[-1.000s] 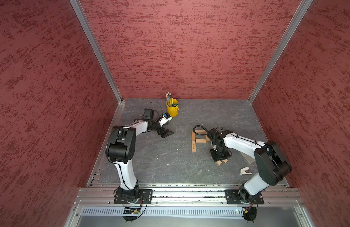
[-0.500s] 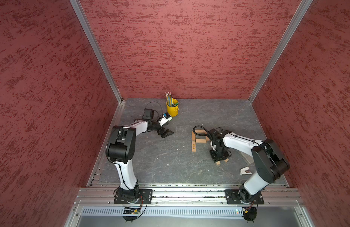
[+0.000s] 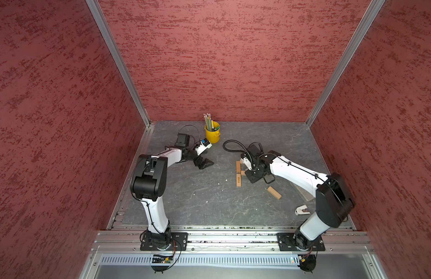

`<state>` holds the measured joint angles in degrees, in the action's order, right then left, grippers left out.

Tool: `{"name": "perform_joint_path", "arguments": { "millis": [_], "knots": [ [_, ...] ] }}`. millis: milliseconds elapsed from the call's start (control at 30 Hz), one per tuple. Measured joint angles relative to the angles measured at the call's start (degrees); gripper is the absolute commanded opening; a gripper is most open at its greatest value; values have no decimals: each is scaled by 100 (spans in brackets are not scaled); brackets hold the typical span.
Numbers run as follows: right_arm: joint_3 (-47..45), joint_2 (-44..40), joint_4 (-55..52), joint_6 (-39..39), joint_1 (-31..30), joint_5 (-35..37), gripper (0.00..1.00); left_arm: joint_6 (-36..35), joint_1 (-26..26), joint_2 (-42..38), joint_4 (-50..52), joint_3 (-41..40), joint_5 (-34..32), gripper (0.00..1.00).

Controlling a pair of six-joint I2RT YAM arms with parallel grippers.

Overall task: Assemble the number 8 with building blocks
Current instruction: Pick up the building block from the center of the board, then assemble the building block at the center of the board.

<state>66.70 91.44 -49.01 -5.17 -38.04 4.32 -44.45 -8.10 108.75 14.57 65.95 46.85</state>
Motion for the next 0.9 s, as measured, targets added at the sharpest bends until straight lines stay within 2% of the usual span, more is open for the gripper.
{"name": "perform_joint_path", "arguments": {
  "millis": [100,233,333,633,900],
  "knots": [
    [-588,-538,31,-804,-214,74,14,0,-7,0,0,0,-4,99],
    [-1462,-1270,125,-1891,-282,313,4,0,-26,0,0,0,-24,99],
    [-1775,-1517,271,-2594,-295,535,3,0,-33,0,2,0,-42,99],
    [-1539,-855,898,-3770,-313,645,6,0,-39,0,2,0,-52,99],
    [-1447,-516,896,-4015,-313,343,8,0,-39,0,0,0,-52,99]
  ]
}}
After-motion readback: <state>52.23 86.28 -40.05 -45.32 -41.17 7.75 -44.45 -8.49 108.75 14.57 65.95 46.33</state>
